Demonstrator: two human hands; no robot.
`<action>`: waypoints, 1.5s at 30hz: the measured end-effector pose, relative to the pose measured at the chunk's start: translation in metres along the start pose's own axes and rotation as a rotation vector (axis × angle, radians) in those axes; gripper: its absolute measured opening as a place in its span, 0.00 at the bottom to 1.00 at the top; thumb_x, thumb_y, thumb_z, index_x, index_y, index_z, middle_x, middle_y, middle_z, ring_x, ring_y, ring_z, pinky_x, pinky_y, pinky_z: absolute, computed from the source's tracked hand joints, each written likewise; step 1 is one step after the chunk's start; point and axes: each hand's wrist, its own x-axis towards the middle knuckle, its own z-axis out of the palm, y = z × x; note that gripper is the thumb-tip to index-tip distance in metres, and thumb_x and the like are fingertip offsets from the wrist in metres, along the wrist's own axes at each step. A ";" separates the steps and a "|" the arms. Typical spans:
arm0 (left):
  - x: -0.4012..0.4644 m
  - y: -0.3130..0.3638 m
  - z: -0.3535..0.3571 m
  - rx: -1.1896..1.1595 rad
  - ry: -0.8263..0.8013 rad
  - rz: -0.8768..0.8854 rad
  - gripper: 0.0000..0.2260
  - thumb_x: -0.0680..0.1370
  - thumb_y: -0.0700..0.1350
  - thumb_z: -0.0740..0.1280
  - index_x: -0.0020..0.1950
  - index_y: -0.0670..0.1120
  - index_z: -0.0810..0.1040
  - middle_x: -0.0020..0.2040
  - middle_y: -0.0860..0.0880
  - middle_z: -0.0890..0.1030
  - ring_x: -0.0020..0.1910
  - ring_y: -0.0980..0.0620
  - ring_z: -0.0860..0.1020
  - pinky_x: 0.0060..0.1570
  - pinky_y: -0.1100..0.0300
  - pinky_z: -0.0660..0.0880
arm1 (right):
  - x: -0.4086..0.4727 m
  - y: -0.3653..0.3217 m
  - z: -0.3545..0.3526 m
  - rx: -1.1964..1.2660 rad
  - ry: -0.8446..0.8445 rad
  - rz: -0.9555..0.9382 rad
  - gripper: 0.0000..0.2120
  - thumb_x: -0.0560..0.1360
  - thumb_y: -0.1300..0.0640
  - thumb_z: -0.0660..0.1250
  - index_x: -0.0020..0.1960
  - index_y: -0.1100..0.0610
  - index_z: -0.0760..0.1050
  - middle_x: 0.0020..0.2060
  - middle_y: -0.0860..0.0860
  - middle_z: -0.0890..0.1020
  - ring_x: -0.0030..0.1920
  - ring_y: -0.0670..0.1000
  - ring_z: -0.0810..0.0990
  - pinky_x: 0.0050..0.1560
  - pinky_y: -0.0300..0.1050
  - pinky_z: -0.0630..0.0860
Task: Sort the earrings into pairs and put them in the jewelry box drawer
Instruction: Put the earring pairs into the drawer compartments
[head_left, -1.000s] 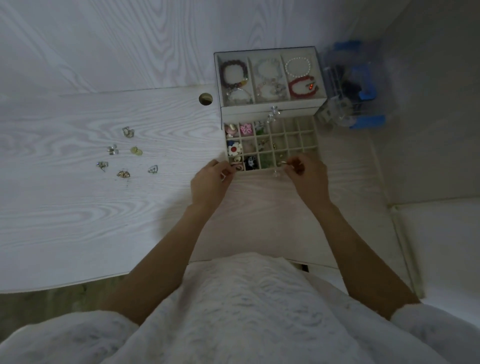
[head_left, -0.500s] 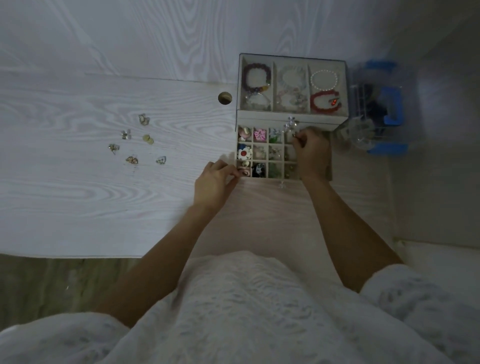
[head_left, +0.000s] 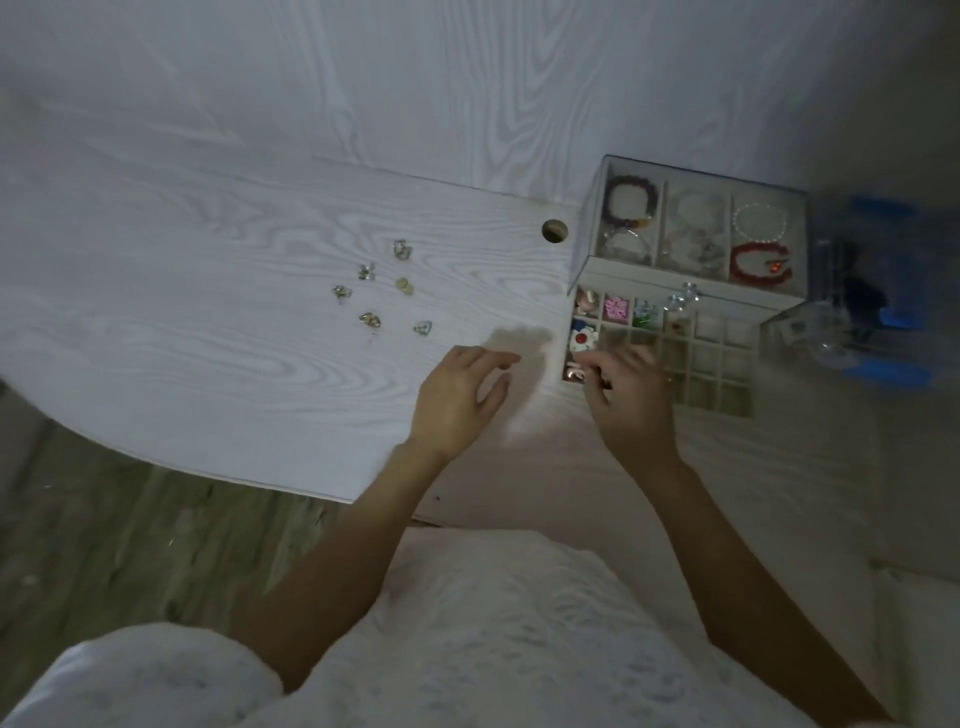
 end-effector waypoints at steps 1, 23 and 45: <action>-0.006 -0.006 -0.008 0.001 0.068 -0.025 0.09 0.77 0.45 0.62 0.54 0.48 0.79 0.48 0.51 0.82 0.48 0.51 0.76 0.44 0.63 0.71 | 0.001 -0.010 0.009 -0.002 -0.047 -0.058 0.12 0.74 0.59 0.58 0.50 0.58 0.80 0.41 0.54 0.83 0.47 0.57 0.76 0.48 0.49 0.71; 0.037 -0.149 -0.073 0.075 -0.120 -0.195 0.12 0.74 0.37 0.67 0.57 0.43 0.79 0.52 0.40 0.78 0.50 0.39 0.75 0.47 0.52 0.72 | 0.084 -0.103 0.147 0.005 -0.342 -0.016 0.11 0.71 0.65 0.66 0.53 0.62 0.77 0.51 0.57 0.77 0.51 0.57 0.73 0.51 0.48 0.72; 0.006 -0.121 -0.070 0.086 -0.300 -0.228 0.03 0.72 0.40 0.70 0.45 0.44 0.81 0.44 0.43 0.80 0.41 0.44 0.78 0.39 0.63 0.68 | 0.044 -0.081 0.118 0.027 -0.371 0.102 0.05 0.72 0.60 0.67 0.42 0.59 0.72 0.38 0.53 0.77 0.38 0.52 0.74 0.38 0.45 0.70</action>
